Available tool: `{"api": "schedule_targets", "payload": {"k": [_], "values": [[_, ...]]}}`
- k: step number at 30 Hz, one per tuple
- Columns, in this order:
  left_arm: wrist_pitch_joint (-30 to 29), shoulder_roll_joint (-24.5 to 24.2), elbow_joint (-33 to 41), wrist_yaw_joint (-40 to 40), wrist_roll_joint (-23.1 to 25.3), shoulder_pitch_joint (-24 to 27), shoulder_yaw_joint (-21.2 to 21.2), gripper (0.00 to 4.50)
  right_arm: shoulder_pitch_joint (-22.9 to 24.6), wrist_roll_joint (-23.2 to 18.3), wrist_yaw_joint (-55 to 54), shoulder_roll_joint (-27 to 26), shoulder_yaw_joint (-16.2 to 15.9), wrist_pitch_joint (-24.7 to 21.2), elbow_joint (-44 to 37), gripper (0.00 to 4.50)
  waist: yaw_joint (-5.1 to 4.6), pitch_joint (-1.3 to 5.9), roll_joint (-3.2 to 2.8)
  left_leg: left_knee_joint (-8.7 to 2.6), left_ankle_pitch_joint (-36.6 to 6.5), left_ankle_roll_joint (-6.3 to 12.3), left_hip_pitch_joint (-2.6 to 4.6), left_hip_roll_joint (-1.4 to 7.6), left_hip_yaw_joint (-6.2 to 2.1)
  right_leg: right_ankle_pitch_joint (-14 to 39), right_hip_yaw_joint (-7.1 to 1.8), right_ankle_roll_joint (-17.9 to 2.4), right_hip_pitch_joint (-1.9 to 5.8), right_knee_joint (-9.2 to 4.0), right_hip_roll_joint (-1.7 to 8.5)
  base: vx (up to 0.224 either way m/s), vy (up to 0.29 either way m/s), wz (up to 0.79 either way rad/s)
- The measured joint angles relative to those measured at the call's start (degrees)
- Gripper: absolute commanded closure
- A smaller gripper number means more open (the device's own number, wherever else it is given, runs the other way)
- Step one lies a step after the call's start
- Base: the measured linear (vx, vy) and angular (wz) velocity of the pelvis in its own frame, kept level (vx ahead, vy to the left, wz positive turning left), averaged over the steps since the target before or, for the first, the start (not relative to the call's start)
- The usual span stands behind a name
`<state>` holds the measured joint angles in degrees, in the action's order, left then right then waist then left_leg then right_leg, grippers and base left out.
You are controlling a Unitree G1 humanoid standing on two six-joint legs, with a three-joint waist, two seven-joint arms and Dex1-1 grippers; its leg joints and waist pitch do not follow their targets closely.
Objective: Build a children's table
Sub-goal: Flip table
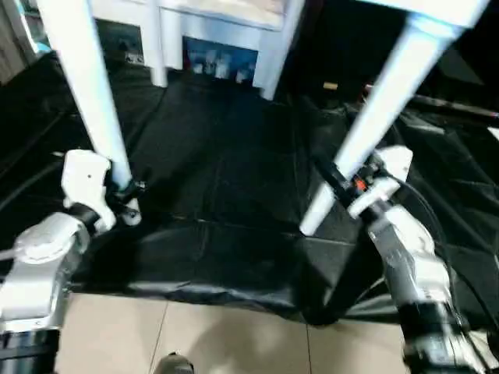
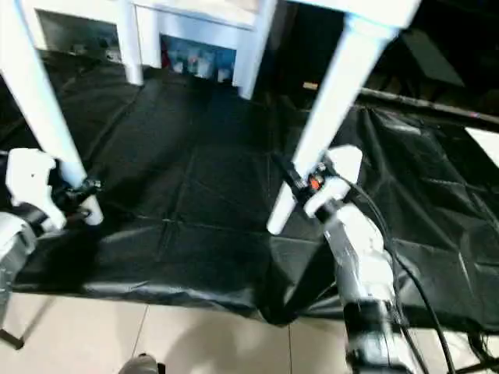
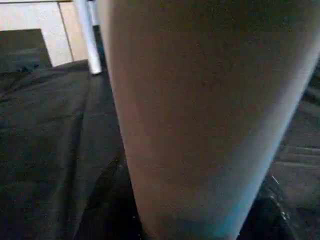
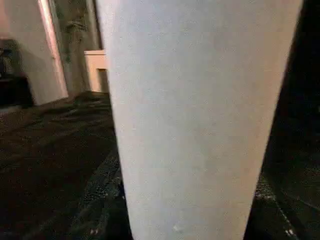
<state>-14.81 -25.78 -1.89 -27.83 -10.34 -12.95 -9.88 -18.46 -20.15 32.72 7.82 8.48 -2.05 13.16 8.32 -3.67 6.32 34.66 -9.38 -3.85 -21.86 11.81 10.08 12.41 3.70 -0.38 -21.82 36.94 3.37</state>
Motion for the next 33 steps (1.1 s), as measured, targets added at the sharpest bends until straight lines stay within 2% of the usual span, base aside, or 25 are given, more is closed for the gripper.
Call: {"api": "schedule_targets", "payload": {"k": [8,9,10,11,13,15,17,21,24,26,28,29,30,33], "values": [[2.3,-2.2,-3.6,-0.7,1.1,-1.4,1.3,2.96,4.9,2.5,-5.8,-1.6,-0.1,-1.7,-7.8,3.01,-0.63,-0.06,-0.56,-0.31,0.0,-0.02,0.19,-0.01,-0.02,0.1,0.03,0.1,-0.06,0.00,-0.04,0.000,0.000,0.00],[2.3,-2.4,-3.7,-1.1,1.1,-1.4,1.3,2.40,4.9,3.0,-6.4,-1.5,-0.4,-1.7,-8.0,3.01,-0.77,-0.06,-0.63,-0.31,0.0,-0.03,0.21,-0.01,-0.01,0.1,0.02,0.1,-0.05,0.00,-0.04,0.000,0.000,0.00],[2.2,-2.6,-3.8,-1.5,1.0,-1.3,1.2,2.40,4.9,3.1,-6.7,-1.4,-0.7,-1.7,-8.1,3.01,-0.87,-0.05,-0.66,-0.31,0.0,-0.03,0.21,-0.01,-0.01,0.1,0.01,0.1,-0.05,-0.01,-0.04,0.000,0.000,0.00],[2.2,-3.6,-3.7,-2.1,1.4,-0.9,1.3,2.26,4.9,3.2,-7.0,-1.4,-1.3,-1.8,-8.2,2.31,-1.14,-0.03,-0.87,-0.31,0.0,-0.03,0.22,-0.01,-0.01,0.1,0.01,0.1,-0.03,-0.02,-0.04,0.000,0.000,0.00],[2.1,-4.9,-2.5,-3.4,1.2,1.2,1.0,2.17,5.0,3.7,-7.8,-1.4,-1.8,-2.2,-8.5,2.32,-1.76,0.15,-1.15,-0.30,0.0,-0.03,0.23,-0.05,0.00,0.1,-0.04,0.1,-0.01,-0.08,-0.04,0.000,0.000,0.00],[1.5,-4.8,-1.9,-4.1,0.9,2.8,0.8,1.84,5.3,3.8,-8.0,-1.3,-1.6,-2.3,-8.5,1.90,-1.93,0.18,-1.42,-0.31,0.0,-0.02,0.21,-0.05,0.05,0.1,-0.06,0.1,-0.02,-0.15,-0.04,0.000,0.000,0.00],[1.3,-4.4,-0.8,-4.3,-0.2,4.2,0.6,1.84,5.5,3.8,-8.1,-1.2,-1.5,-2.4,-8.8,1.88,-1.97,0.18,-1.46,-0.34,0.0,-0.03,0.22,-0.05,0.05,0.0,-0.06,0.1,-0.04,-0.15,-0.04,0.000,0.000,0.00],[1.1,-1.2,3.9,-3.4,-4.6,8.0,-2.9,1.46,8.9,3.7,-8.3,-0.6,-1.3,-3.6,-13.5,1.47,-1.98,0.21,-1.41,-0.39,0.0,-0.03,0.15,-0.04,0.07,0.1,-0.07,0.0,-0.07,-0.22,-0.06,0.000,0.000,0.00],[1.1,-0.1,6.6,-2.6,-6.0,8.9,-3.7,1.39,10.4,3.4,-8.5,-0.4,-1.0,-4.1,-15.5,1.26,-2.06,0.22,-1.39,-0.39,0.0,-0.02,0.15,-0.04,0.08,0.2,-0.07,-0.1,-0.05,-0.24,-0.06,0.000,0.000,0.00],[1.0,2.6,11.1,-0.6,-7.7,11.5,-5.4,1.10,14.4,2.5,-8.7,-0.4,-1.0,-4.1,-19.9,1.04,-2.02,0.32,-1.30,-0.50,0.0,-0.01,0.15,-0.04,0.11,0.2,-0.08,0.0,-0.01,-0.44,-0.06,0.000,0.000,0.00],[0.9,5.8,15.7,1.9,-9.3,16.5,-6.8,1.02,20.0,2.3,-9.2,-0.4,-0.8,-4.1,-23.8,0.94,-1.99,0.54,-0.96,-0.83,0.0,-0.01,0.17,-0.04,0.17,0.2,-0.06,0.0,0.04,-0.79,-0.08,0.000,0.000,0.00],[0.6,6.5,16.4,2.6,-9.7,18.0,-7.0,0.98,21.2,2.3,-9.3,-0.4,-0.6,-4.2,-24.4,0.87,-1.99,0.56,-0.89,-0.84,0.0,-0.01,0.15,-0.04,0.17,0.2,-0.06,0.0,0.02,-0.80,-0.09,0.000,0.000,0.00],[0.4,7.3,17.6,3.8,-9.8,19.2,-7.3,0.71,22.3,2.3,-9.8,-0.4,-0.5,-4.4,-25.4,0.66,-2.02,0.58,-0.67,-0.87,0.0,-0.02,0.13,-0.03,0.20,0.4,-0.05,0.3,-0.03,-0.80,-0.10,0.000,0.000,0.00],[0.6,8.9,20.1,7.1,-8.9,19.9,-7.8,0.57,24.3,2.3,-10.6,-0.3,0.1,-5.6,-28.4,0.59,-1.89,0.85,-0.14,-0.90,0.0,-0.02,0.19,-0.02,0.18,0.4,-0.04,0.4,0.00,-0.80,-0.11,0.000,0.000,0.00]]}}
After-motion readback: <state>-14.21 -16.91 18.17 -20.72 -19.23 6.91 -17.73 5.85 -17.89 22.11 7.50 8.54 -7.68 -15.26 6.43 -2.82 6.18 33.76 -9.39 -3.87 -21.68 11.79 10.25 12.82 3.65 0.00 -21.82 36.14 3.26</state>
